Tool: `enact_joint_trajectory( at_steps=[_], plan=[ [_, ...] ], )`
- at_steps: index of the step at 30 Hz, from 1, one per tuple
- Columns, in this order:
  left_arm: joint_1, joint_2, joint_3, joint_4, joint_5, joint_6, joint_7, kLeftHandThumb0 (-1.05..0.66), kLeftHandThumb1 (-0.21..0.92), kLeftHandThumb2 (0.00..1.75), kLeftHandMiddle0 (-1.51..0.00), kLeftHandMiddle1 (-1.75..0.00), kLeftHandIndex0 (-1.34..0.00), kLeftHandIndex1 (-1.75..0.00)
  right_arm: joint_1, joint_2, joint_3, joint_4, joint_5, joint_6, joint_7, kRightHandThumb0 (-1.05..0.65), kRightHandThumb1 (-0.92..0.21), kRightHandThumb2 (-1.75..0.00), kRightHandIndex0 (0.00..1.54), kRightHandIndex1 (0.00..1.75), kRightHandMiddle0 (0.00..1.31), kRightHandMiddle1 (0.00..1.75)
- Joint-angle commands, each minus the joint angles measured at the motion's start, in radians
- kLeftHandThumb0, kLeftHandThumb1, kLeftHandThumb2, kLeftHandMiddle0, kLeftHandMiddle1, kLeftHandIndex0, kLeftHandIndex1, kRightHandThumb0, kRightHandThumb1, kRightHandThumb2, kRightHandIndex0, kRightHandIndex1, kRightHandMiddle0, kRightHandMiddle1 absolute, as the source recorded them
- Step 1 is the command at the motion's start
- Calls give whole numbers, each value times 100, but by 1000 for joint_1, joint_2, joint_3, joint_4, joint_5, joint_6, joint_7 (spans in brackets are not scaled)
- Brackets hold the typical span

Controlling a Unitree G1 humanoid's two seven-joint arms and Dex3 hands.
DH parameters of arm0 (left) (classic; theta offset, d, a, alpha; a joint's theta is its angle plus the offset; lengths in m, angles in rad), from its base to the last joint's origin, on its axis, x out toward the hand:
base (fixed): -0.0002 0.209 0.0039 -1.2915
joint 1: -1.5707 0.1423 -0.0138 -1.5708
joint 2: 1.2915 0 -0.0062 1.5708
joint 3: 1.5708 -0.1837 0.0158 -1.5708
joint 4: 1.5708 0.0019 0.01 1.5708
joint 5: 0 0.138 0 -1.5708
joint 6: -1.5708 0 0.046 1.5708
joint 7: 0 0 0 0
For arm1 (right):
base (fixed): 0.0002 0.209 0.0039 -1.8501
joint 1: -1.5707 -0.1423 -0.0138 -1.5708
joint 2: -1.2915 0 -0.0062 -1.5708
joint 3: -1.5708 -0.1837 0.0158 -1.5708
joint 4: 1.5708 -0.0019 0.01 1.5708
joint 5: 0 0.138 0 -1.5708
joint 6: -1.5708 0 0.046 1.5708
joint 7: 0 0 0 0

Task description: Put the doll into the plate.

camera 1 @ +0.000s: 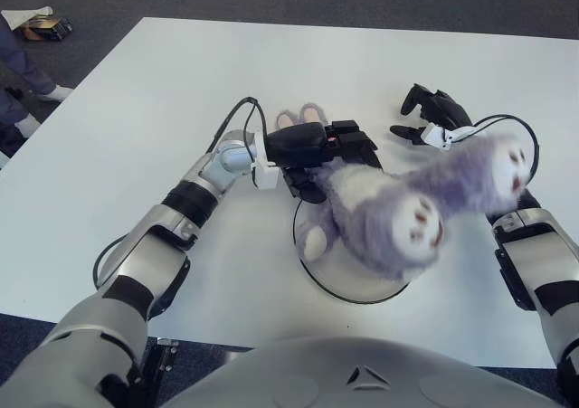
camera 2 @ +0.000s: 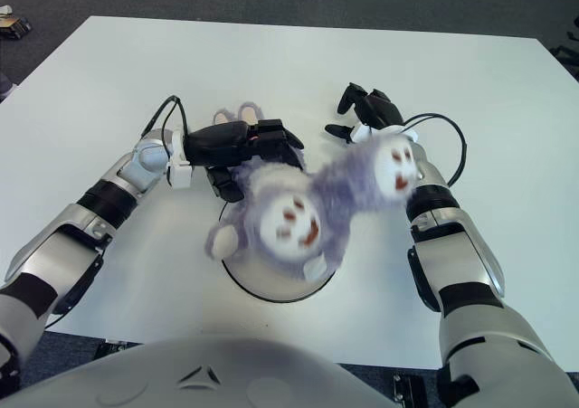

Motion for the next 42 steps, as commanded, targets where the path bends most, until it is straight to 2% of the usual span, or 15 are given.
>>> enact_joint_trajectory(
  at_steps=[1, 9, 13, 15, 18, 26, 28, 31, 33, 36, 39, 40, 42],
  plan=[
    [-8, -9, 13, 11, -58, 21, -57, -80, 92, 98, -3, -80, -24, -137, 43, 4, 16, 35, -11, 10, 37, -35, -92, -52, 36, 157, 19, 175],
    [-48, -33, 72, 1, -187, 117, -180, -75, 92, 94, -5, -81, -44, -142, 51, 18, -18, 25, 34, 36, 66, -35, -92, -52, 35, 159, 19, 175],
    [-43, -55, 104, -12, -258, 188, -250, -67, 92, 86, -6, -80, -48, -147, 25, 32, -17, 118, 23, 22, 35, -35, -92, -52, 34, 161, 19, 175],
    [-46, -67, 122, -17, -284, 222, -278, -50, 80, 83, -9, -78, -39, -163, 15, 33, -12, 143, 14, 8, 19, -36, -92, -52, 34, 165, 19, 175],
    [-50, -83, 143, -23, -311, 264, -318, -43, 72, 84, -11, -76, -36, -171, 9, 33, -11, 158, 10, -8, 4, -36, -92, -52, 35, 171, 19, 175],
    [-82, -103, 205, -36, -359, 357, -429, -40, 66, 88, -12, -72, -36, -174, 14, 31, -2, 160, 0, -67, -42, -36, -92, -51, 39, 174, 20, 175],
    [-83, -107, 219, -38, -358, 368, -444, -40, 64, 90, -13, -72, -37, -175, 13, 26, 8, 161, -12, -82, -46, -36, -92, -51, 38, 175, 20, 175],
    [-88, -112, 241, -37, -367, 384, -471, -40, 62, 93, -12, -70, -38, -174, 11, 10, 21, 161, -25, -109, -42, -35, -92, -51, 25, 174, 20, 175],
    [-92, -118, 256, -31, -380, 393, -498, -40, 62, 92, -11, -67, -39, -173, 16, -4, 19, 144, -19, -120, -27, -35, -92, -51, 20, 174, 20, 175],
    [-96, -129, 275, -21, -393, 401, -534, -40, 62, 91, -11, -63, -40, -172, 23, -16, 12, 118, -6, -117, -6, -12, -84, -65, 21, 173, 16, 175],
    [-159, -142, 316, 57, -442, 400, -639, -40, 64, 87, -10, -58, -40, -170, 16, 9, -6, 135, 17, -65, 10, -4, -86, -64, 23, 173, 8, 175],
    [-179, -144, 329, 82, -449, 401, -661, -40, 67, 83, -10, -57, -38, -170, 13, 16, -9, 142, 20, -57, 11, -4, -87, -63, 24, 172, 6, 175],
    [-249, -143, 368, 171, -458, 412, -706, -38, 80, 66, -10, -52, -29, -171, 6, 30, -11, 161, 23, -45, 5, -2, -90, -58, 26, 170, 2, 174]
  ],
)
